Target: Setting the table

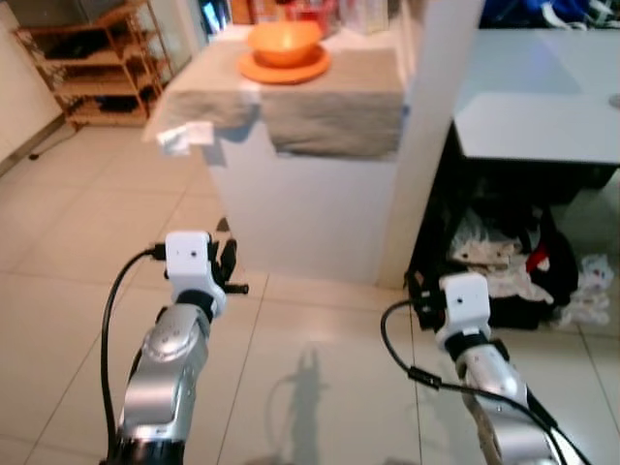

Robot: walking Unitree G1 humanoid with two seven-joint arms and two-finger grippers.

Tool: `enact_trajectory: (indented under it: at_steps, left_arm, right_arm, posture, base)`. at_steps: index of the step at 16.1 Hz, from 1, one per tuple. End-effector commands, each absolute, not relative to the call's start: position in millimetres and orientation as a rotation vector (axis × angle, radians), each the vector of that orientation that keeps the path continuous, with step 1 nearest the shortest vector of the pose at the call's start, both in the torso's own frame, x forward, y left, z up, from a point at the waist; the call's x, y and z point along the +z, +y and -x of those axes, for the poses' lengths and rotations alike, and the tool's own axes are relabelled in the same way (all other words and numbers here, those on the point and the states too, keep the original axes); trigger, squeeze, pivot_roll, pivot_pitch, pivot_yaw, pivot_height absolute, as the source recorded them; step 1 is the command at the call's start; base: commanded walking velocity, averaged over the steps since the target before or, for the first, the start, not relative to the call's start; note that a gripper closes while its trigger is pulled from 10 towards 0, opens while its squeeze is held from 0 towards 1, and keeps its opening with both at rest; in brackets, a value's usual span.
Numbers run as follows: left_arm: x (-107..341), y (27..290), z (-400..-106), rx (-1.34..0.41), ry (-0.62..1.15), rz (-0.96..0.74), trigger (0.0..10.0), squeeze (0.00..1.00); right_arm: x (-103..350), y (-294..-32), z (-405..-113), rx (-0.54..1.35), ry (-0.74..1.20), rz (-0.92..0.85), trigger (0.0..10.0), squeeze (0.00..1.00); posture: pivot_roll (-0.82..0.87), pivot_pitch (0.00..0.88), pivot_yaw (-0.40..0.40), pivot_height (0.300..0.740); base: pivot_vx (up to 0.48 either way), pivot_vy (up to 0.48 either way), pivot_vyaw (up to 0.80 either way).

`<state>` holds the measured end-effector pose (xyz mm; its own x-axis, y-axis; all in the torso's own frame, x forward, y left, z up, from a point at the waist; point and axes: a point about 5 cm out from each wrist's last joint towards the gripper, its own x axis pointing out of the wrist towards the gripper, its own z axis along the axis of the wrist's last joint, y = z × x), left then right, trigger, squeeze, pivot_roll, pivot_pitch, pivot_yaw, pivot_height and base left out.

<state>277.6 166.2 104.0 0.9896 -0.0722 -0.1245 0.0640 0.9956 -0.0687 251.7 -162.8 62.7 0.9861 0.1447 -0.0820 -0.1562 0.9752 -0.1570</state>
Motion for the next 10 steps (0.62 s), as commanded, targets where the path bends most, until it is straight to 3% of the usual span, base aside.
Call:
enact_trajectory:
  at_steps: [1,5,6,10]
  left_arm:
    - [108.5,168.5,-277.7,-0.07,0.107,0.058,10.0,0.0]
    - [108.3,168.4,-278.7,-0.072,0.105,0.041,10.0,0.0]
    - [109.6,167.9,-279.9,-0.076,0.095,0.031,10.0,1.0]
    - [112.2,167.3,-281.7,-0.073,0.086,0.043,10.0,1.0]
  right_arm:
    - [66.4,-159.6,-254.1,0.162,0.049,0.164,10.0,0.0]
    - [67.7,-159.1,-256.2,0.168,0.04,0.17,10.0,0.0]
    - [67.9,-159.6,-256.7,0.169,0.037,0.173,10.0,0.0]
    - [68.2,-157.9,-257.3,0.17,0.034,0.172,10.0,0.0]
  posture:
    - [-0.11,0.0,0.064,0.731]
    - [-0.11,0.0,0.062,0.731]
    - [-0.11,0.0,0.062,0.731]
    - [-0.11,0.0,0.059,0.731]
  base:
    - [0.431,0.0,0.0]
    - [0.445,0.0,0.0]
    - [0.454,0.0,0.0]
    - [0.467,0.0,0.0]
